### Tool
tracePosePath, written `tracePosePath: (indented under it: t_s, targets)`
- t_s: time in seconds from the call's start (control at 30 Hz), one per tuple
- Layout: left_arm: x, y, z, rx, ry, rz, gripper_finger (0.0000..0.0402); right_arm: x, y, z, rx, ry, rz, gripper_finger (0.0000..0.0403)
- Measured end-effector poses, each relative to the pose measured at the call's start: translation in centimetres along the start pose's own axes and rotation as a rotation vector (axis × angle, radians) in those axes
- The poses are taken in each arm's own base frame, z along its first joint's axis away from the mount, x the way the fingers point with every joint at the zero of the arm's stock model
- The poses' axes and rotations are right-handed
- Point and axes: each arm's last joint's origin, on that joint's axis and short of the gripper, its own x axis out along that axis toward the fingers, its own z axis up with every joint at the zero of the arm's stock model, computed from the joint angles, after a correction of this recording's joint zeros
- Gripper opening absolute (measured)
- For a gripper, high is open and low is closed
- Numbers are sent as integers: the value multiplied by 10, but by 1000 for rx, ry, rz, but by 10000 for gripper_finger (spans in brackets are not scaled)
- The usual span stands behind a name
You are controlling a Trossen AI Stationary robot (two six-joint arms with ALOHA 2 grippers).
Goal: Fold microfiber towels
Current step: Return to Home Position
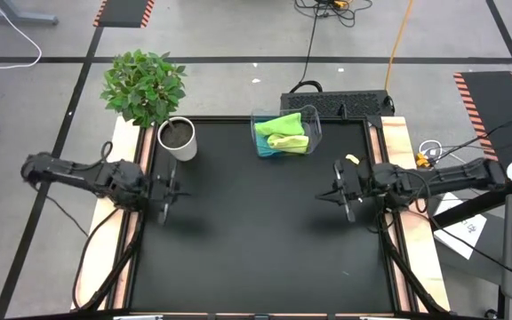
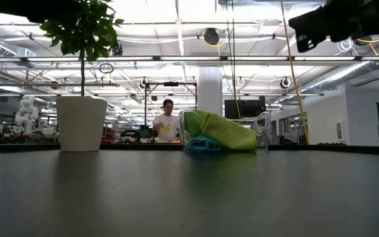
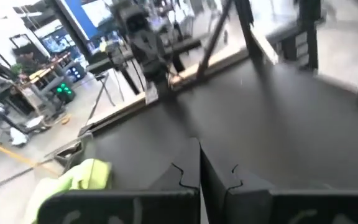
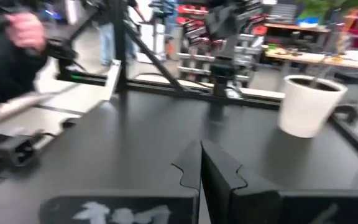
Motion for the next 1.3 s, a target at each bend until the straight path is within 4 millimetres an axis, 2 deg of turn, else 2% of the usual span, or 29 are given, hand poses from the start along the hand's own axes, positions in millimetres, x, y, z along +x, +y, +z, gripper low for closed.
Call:
tracePosePath:
  t_s: [0.2,0.4,0.53,0.7,0.93,1.03,1.3]
  targets:
    - [-1,23,2,-164,-121,7,1,-1,-13,-8,55,-46,82,0]
    - [1,36,-13,-359,-29,66,2,-2,-19,-15,104,-42,93,0]
    - [-5,32,-25,-392,-24,85,2,-6,-17,-14,98,-44,143,0]
    - [-22,21,-28,-382,-102,61,2,-15,-15,-13,106,-43,138,0]
    - [-45,9,-34,-417,-75,98,1,-30,-13,-18,165,9,45,0]
    - [-47,6,-32,-410,-98,82,1,-34,-12,-21,161,42,-1,0]
    - [-41,3,-34,-380,-26,133,1,-38,-13,-32,131,149,-94,0]
